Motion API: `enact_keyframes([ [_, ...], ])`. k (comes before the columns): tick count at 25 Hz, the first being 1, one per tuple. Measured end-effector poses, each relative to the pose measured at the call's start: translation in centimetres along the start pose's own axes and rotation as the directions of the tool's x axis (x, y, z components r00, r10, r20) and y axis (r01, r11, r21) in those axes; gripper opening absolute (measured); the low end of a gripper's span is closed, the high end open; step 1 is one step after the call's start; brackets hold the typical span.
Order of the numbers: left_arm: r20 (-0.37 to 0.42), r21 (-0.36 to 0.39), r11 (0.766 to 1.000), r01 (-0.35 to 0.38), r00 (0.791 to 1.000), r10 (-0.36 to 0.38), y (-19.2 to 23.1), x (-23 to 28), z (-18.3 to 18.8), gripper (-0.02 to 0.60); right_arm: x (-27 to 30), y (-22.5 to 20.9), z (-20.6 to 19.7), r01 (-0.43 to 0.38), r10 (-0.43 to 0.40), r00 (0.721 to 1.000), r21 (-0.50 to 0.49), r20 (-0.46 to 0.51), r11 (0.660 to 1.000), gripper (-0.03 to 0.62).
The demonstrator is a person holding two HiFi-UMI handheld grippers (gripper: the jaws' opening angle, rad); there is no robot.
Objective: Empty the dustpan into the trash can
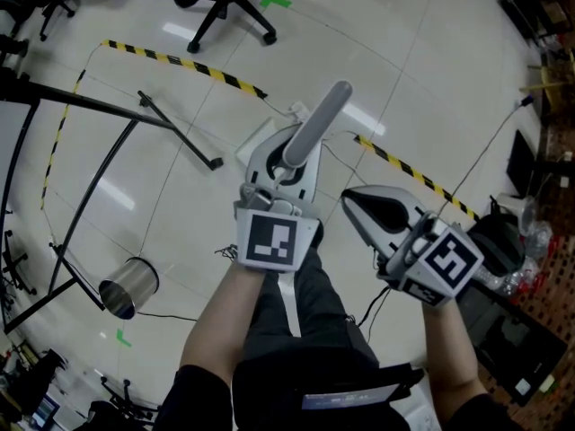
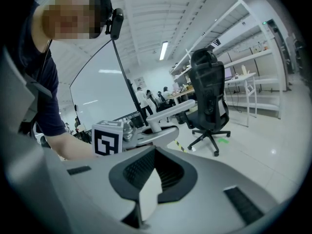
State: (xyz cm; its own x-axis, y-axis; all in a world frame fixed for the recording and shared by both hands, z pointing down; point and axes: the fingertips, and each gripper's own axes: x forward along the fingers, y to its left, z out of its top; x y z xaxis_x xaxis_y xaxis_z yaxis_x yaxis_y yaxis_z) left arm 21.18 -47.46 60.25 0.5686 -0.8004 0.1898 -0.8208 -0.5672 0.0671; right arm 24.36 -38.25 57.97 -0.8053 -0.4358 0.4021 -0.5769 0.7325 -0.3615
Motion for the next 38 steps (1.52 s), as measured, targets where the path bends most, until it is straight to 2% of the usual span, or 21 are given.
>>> enact_keyframes([
  [21, -0.062, 0.051, 0.996, 0.077, 0.995, -0.074, -5.9, -0.2, -3.4, 0.028, -2.5, 1.0, -2.8, 0.049, -0.050, 0.998, -0.048, -0.022, 0.998, 0.014],
  [27, -0.062, 0.066, 0.994, 0.090, 0.994, -0.085, -6.8, 0.4, -3.5, 0.026, -3.3, 1.0, -3.7, 0.054, -0.054, 0.998, -0.037, -0.017, 0.998, 0.014],
  [32, -0.059, 0.111, 0.988, 0.103, 0.993, -0.097, -7.5, 0.5, -3.8, 0.025, -3.1, 1.1, -4.6, 0.045, -0.045, 0.999, -0.032, -0.011, 0.998, 0.014],
  [38, -0.089, 0.104, 0.989, 0.109, 0.991, -0.100, -8.8, -0.1, -4.4, 0.029, -4.0, 1.7, -4.5, 0.047, -0.047, 0.999, -0.022, -0.002, 0.999, 0.014],
])
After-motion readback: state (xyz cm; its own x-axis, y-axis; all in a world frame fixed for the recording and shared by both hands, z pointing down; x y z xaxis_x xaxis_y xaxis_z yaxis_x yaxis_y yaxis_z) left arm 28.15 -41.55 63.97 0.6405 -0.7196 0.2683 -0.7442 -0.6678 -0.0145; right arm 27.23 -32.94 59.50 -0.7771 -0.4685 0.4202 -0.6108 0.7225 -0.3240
